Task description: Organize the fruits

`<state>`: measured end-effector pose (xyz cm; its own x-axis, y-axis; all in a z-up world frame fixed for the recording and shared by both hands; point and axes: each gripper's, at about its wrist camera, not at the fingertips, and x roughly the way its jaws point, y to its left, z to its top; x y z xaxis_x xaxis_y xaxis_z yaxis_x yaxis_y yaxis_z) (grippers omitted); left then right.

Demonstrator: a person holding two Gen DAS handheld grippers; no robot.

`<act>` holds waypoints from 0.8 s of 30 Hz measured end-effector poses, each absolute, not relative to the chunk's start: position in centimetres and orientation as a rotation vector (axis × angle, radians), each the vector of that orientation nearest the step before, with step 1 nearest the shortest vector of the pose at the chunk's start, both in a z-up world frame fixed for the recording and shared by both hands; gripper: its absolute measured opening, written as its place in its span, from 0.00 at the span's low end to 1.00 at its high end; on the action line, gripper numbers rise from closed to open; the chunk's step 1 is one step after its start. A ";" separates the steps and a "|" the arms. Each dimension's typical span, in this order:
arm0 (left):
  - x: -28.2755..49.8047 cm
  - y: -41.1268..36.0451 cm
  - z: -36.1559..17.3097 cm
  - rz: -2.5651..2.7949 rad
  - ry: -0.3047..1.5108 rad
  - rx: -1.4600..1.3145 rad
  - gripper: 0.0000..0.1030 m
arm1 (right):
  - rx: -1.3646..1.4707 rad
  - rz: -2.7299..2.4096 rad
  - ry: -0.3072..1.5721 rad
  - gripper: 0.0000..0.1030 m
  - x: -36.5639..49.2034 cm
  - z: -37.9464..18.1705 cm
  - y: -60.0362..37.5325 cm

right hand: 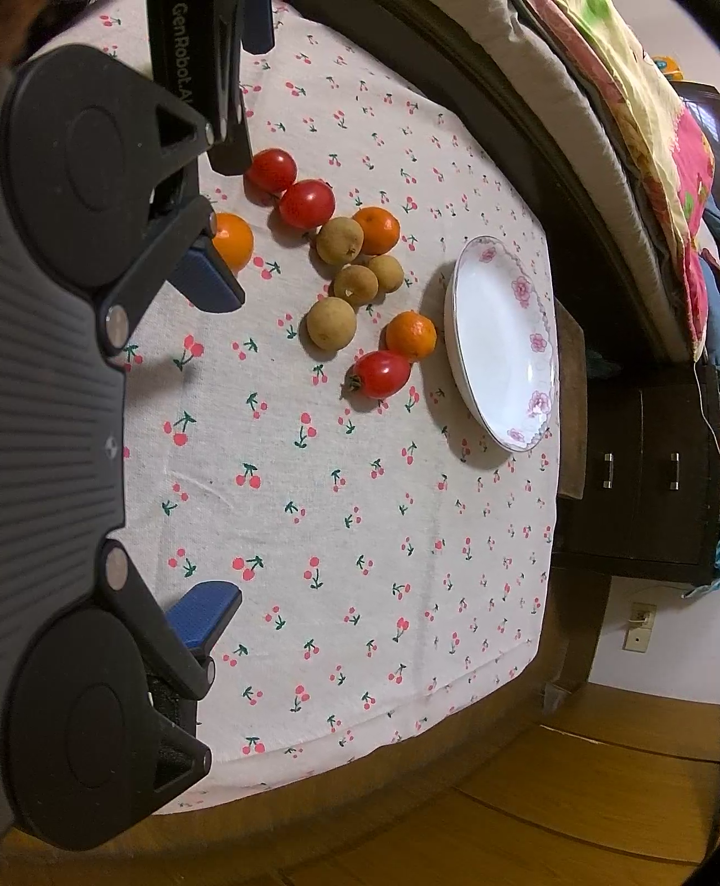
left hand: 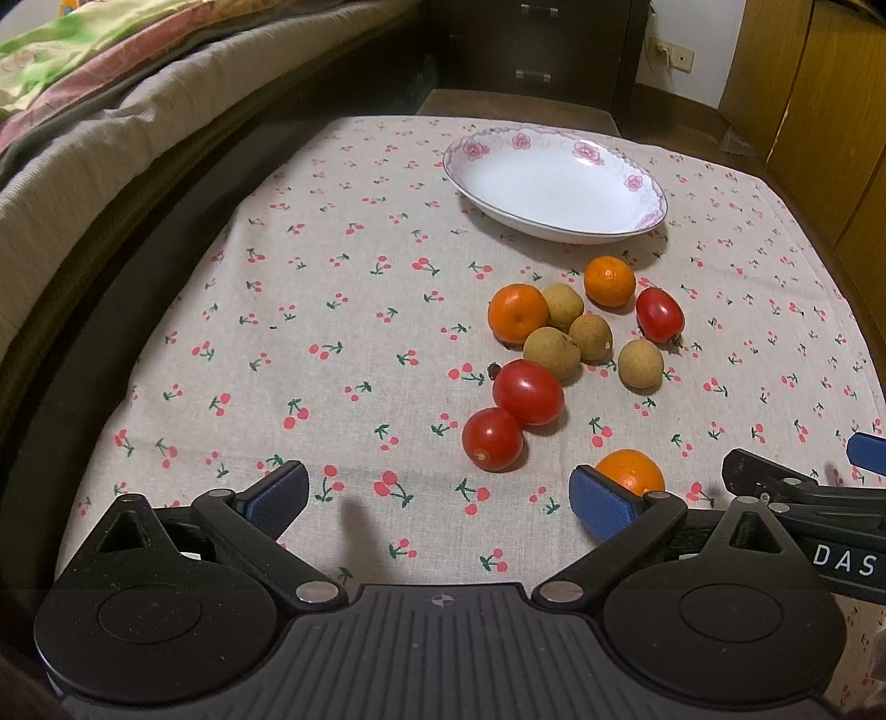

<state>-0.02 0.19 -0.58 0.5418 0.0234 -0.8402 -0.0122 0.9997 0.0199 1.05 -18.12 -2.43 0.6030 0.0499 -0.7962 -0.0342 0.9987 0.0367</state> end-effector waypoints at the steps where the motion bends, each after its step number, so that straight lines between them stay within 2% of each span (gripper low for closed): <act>1: 0.0 0.2 -0.6 0.021 0.998 0.012 0.98 | 0.019 0.049 0.923 1.00 1.0 -2.4 -18.1; 24: -0.1 0.2 -0.8 0.018 1.013 0.008 0.97 | 0.023 0.053 0.934 1.00 1.1 -2.7 -18.1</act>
